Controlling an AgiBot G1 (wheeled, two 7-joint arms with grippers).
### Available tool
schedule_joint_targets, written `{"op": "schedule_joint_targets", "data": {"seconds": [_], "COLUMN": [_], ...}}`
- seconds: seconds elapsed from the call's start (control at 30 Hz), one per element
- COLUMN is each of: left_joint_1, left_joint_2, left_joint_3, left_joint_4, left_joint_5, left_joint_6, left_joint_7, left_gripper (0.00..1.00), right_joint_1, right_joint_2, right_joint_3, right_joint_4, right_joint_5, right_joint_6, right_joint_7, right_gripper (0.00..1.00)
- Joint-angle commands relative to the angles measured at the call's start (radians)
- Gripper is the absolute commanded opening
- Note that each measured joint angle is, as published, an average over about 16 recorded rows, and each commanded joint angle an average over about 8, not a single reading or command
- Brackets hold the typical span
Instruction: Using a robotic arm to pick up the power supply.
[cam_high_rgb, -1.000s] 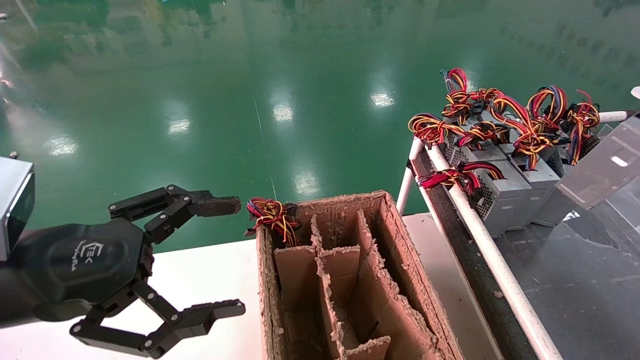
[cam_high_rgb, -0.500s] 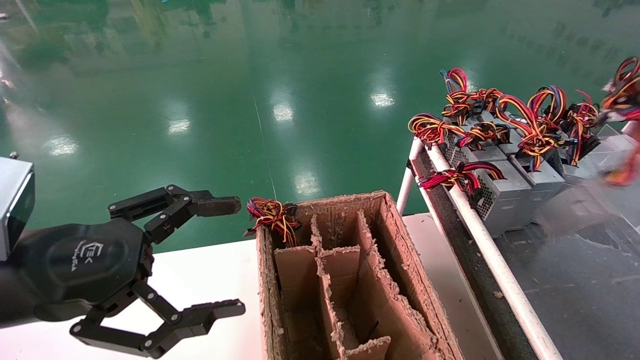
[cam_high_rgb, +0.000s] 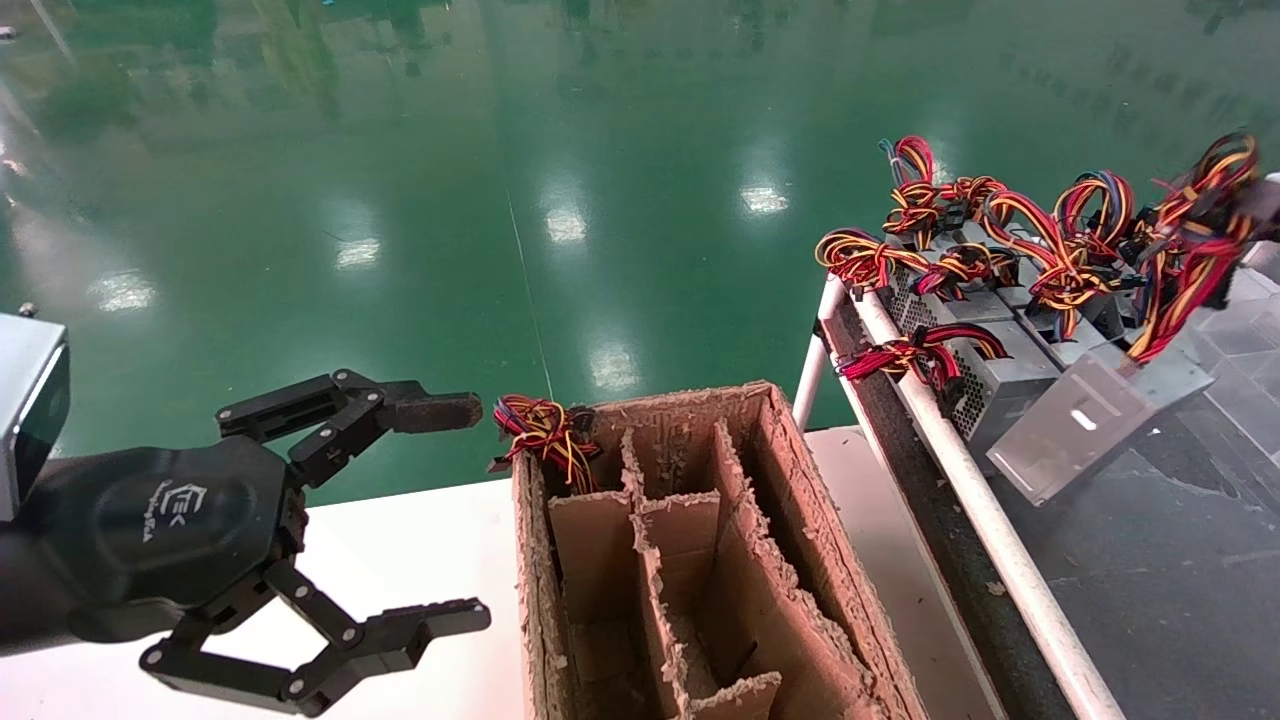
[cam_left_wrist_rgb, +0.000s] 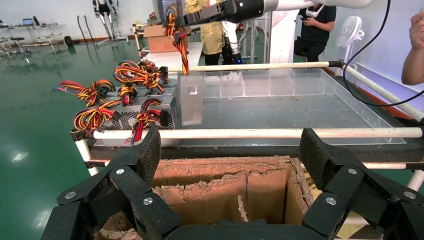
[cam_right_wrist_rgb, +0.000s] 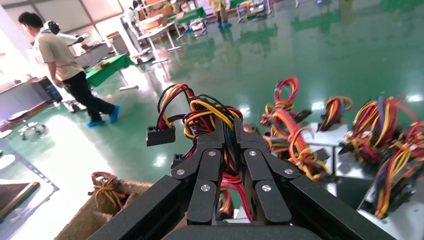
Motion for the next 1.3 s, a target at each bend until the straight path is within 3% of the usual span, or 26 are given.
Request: {"op": "schedule_joint_targets", "data": {"seconds": [0.03,0.2,0.27,0.47,0.53,1.1,1.3], "left_joint_1": [0.000,0.000,0.000,0.000,0.000,0.000,0.000], "left_joint_2": [0.000,0.000,0.000,0.000,0.000,0.000,0.000], "left_joint_3": [0.000,0.000,0.000,0.000,0.000,0.000,0.000], "left_joint_4": [0.000,0.000,0.000,0.000,0.000,0.000,0.000], "left_joint_5": [0.000,0.000,0.000,0.000,0.000,0.000,0.000], "left_joint_6": [0.000,0.000,0.000,0.000,0.000,0.000,0.000], "left_joint_7": [0.000,0.000,0.000,0.000,0.000,0.000,0.000], "left_gripper": [1.00,1.00,1.00,1.00,1.00,1.00,1.00], "right_joint_1": [-0.019,-0.049,-0.057,-0.063,-0.062,-0.044,-0.062], "right_joint_2": [-0.004,-0.026,-0.037,-0.070,-0.078,-0.099,-0.098], "right_joint_3": [0.001,0.003,0.002,-0.005,-0.009,-0.025,-0.016], "right_joint_4": [0.013,0.021,0.021,0.011,0.007,-0.024,0.021], "right_joint_5": [0.009,0.026,0.029,0.024,0.020,0.000,0.014], "right_joint_6": [0.001,0.009,0.013,0.029,0.033,0.029,0.024], "right_joint_7": [0.008,0.011,0.009,0.000,-0.004,-0.051,-0.072], "right_gripper": [0.00,0.00,0.08,0.83,1.00,1.00,1.00]}}
